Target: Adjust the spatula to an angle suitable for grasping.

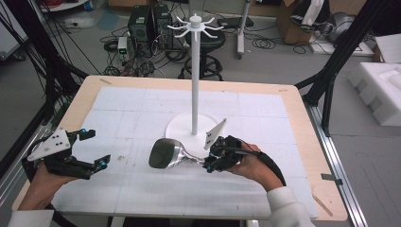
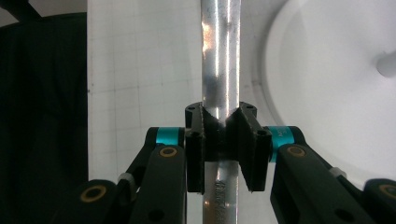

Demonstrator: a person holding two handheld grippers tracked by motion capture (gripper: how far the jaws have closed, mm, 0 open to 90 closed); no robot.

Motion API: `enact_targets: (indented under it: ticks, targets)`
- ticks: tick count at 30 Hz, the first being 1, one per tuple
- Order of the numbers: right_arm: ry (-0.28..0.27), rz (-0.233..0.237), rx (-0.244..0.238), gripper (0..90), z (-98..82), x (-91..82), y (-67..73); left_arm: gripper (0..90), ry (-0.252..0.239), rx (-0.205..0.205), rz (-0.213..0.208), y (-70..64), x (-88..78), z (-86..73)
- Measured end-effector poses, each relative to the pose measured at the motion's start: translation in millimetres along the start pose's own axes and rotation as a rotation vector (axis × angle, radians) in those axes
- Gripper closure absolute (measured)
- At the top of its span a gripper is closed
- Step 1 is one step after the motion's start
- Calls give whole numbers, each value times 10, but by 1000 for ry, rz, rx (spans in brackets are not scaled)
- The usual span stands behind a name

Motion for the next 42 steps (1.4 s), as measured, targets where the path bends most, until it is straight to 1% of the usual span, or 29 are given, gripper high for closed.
enact_targets:
  ticks: [4, 5, 7, 9, 10, 11, 12, 13, 14, 15, 16, 17, 18, 19, 20, 22, 25, 27, 28, 31, 32, 33, 34, 36, 37, 38, 39, 41, 42]
  targets:
    - [11, 14, -11, 750, 56, 115, 54, 18, -2, 4, -4, -3, -9, 13]
    - [19, 14, -21, 750, 65, 139, 61, 17, -5, 1, -5, -4, -10, 19]
    - [23, 28, -14, 750, 92, 189, 87, 18, -10, 3, -7, -4, -16, 30]
    - [22, 29, -20, 750, 125, 237, 99, 17, -12, 6, -6, -4, -18, 36]
    - [32, 28, -23, 750, 139, 255, 101, 17, -11, 6, -6, -4, -19, 37]
    - [30, 32, -14, 750, 155, 281, 117, 18, -12, 7, -7, -5, -20, 38]
    - [24, 34, -26, 750, 180, 306, 119, 17, -12, 8, -7, -4, -21, 39]
    - [28, 36, -19, 750, 195, 328, 138, 17, -12, 8, -7, -5, -22, 40]
    - [22, 37, -33, 750, 220, 356, 142, 17, -12, 8, -8, -5, -22, 41]
    - [25, 44, -28, 750, 235, 378, 159, 18, -13, 8, -9, -8, -22, 41]
    - [17, 48, -36, 750, 258, 406, 170, 17, -11, 10, -10, -7, -23, 39]
    - [29, 47, -40, 750, 271, 420, 179, 17, -11, 9, -9, -7, -21, 39]
    - [16, 54, -42, 750, 289, 446, 186, 18, -11, 9, -10, -7, -21, 38]
    - [29, 46, -47, 750, 296, 451, 186, 18, -10, 9, -10, -9, -19, 37]
    - [27, 51, -40, 750, 305, 471, 200, 18, -9, 12, -11, -10, -18, 37]
    - [23, 53, -53, 750, 330, 507, 200, 17, -11, 9, -13, -16, -9, 41]
    - [25, 59, -37, 749, 358, 569, 233, 18, -9, 12, -16, -24, 1, 39]
    - [19, 60, -46, 749, 388, 613, 247, 18, -8, 12, -17, -25, 3, 37]
    - [24, 67, -41, 749, 393, 637, 265, 18, -9, 11, -16, -25, 4, 38]
    - [33, 62, -56, 749, 419, 692, 279, 18, -8, 10, -16, -25, 2, 37]
    - [32, 60, -69, 749, 431, 711, 276, 18, -9, 10, -16, -25, 2, 37]
    - [65, 62, -12, 749, 403, 709, 315, 17, -9, 10, -17, -25, 2, 38]
    - [35, 68, -66, 749, 443, 745, 285, 18, -9, 10, -17, -27, 3, 37]
    - [39, 56, -76, 749, 455, 769, 285, 17, -8, 10, -17, -28, 5, 35]
    - [65, 53, -31, 749, 430, 772, 319, 18, -7, 11, -17, -28, 5, 34]
    - [38, 57, -72, 749, 460, 804, 298, 18, -7, 11, -17, -29, 7, 33]
    - [73, 49, -30, 749, 430, 796, 325, 18, -7, 12, -18, -30, 6, 34]
    - [47, 53, -79, 748, 461, 850, 303, 17, -7, 12, -18, -29, 5, 35]
    - [67, 53, -42, 748, 440, 853, 330, 17, -8, 11, -18, -29, 6, 37]
Point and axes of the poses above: each handheld gripper's, and its own axes: x roughly forward along the jaws, z roughly out of its top, y roughly to its left, the point moved 8 cm from there along x, roughly forward along the jaws, and after that the axes turned 11 degrees about x, right-handed, at the moved point
